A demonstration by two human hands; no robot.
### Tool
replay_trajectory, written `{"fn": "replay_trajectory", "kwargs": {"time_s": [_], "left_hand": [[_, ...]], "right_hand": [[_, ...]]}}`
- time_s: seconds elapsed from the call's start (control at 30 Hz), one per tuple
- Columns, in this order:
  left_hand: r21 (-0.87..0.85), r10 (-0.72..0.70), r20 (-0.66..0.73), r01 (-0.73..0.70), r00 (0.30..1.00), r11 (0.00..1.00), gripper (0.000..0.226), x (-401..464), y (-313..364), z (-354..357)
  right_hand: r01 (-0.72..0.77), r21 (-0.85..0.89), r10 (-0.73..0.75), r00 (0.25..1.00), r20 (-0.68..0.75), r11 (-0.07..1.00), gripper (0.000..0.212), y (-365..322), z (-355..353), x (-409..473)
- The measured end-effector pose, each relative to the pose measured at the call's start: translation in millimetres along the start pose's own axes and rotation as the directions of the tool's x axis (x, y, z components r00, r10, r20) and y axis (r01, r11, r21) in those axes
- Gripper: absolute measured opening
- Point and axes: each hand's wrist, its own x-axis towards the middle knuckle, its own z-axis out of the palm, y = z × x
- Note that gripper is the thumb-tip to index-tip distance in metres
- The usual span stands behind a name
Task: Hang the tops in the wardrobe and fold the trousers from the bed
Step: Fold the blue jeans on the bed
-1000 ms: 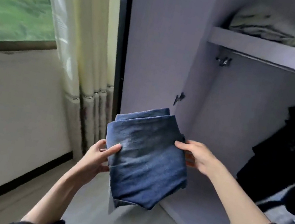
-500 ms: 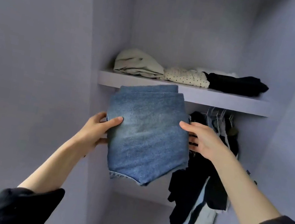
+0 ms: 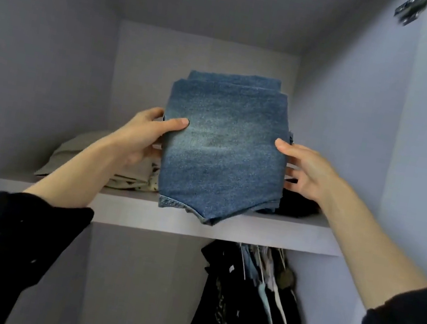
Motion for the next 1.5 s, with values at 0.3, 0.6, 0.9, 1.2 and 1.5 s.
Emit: {"fn": "replay_trajectory", "kwargs": {"time_s": [0.3,0.6,0.9,1.2,1.5], "left_hand": [[0.025,0.013,0.125,-0.017,0.992,1.0,0.03,151,-28,40],[-0.137,-0.094,0.24,0.13,0.966,0.982,0.033,280,-81,99],[0.453,-0.5,0.121,0.4,0.858,0.797,0.046,336,-169,128],[0.848,-0.082,0.376,-0.307,0.923,0.432,0.046,371,-191,172],[0.886,-0.364,0.388,-0.235,0.847,0.399,0.051,354,-205,177]], "right_hand": [[0.046,-0.023,-0.048,0.996,-0.081,0.999,0.027,-4,-48,125],[0.027,-0.205,-0.078,0.967,-0.244,0.978,0.023,-23,-97,232],[-0.228,-0.745,0.04,0.964,-0.261,0.627,0.046,12,-106,352],[0.034,-0.953,0.192,0.977,0.095,0.3,0.052,84,-76,365],[0.002,-0.961,0.245,0.967,0.072,0.276,0.055,104,-84,351]]}}
